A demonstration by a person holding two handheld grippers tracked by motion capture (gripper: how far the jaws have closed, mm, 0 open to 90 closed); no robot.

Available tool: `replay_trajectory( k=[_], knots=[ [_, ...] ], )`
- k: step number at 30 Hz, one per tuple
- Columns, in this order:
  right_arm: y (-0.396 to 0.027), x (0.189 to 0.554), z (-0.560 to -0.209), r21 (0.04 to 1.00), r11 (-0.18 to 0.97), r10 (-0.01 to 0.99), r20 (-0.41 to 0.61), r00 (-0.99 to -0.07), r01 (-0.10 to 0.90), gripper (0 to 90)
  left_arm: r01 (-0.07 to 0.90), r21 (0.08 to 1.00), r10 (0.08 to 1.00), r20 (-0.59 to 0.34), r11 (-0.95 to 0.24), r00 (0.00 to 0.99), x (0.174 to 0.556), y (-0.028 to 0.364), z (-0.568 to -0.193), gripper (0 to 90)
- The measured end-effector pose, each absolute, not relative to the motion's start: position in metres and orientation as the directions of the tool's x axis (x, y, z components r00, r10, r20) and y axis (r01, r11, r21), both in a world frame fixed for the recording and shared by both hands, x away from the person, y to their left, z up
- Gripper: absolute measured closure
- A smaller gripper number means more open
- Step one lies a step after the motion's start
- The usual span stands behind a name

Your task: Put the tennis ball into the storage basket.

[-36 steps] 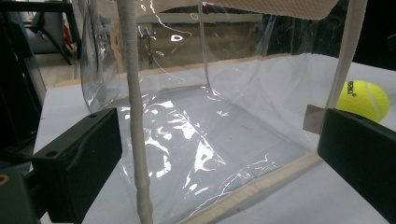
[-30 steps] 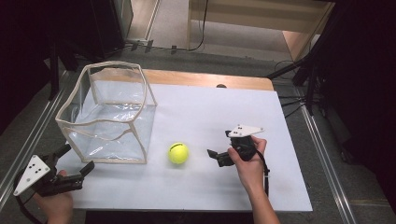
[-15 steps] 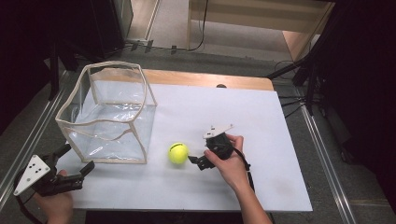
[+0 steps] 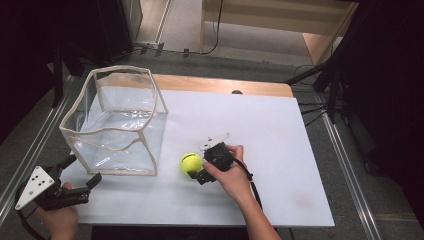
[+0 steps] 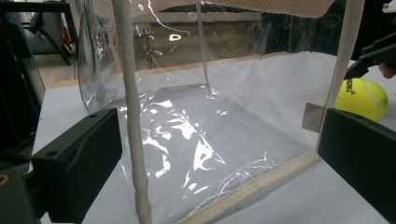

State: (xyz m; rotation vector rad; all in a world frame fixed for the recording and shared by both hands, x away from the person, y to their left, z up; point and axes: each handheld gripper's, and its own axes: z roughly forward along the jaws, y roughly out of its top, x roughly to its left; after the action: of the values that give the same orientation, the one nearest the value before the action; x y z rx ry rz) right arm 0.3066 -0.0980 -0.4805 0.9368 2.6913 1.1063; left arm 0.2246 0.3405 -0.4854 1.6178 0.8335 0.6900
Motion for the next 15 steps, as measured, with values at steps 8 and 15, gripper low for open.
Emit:
replay_trajectory(
  k=[8, 15],
  knots=[
    [-0.086, 0.310, -0.482, 0.645, 0.572, 0.555, 0.151, -0.818, 0.507, 0.0, 0.156, 0.980, 0.817, 0.010, -0.122, 0.577, 0.224, 0.339, -0.486, 0.1],
    [-0.076, 0.313, -0.486, 0.624, 0.593, 0.550, 0.148, -0.822, 0.509, 0.0, 0.155, 0.980, 0.816, 0.013, -0.126, 0.578, 0.225, 0.339, -0.486, 0.1]
  ],
)
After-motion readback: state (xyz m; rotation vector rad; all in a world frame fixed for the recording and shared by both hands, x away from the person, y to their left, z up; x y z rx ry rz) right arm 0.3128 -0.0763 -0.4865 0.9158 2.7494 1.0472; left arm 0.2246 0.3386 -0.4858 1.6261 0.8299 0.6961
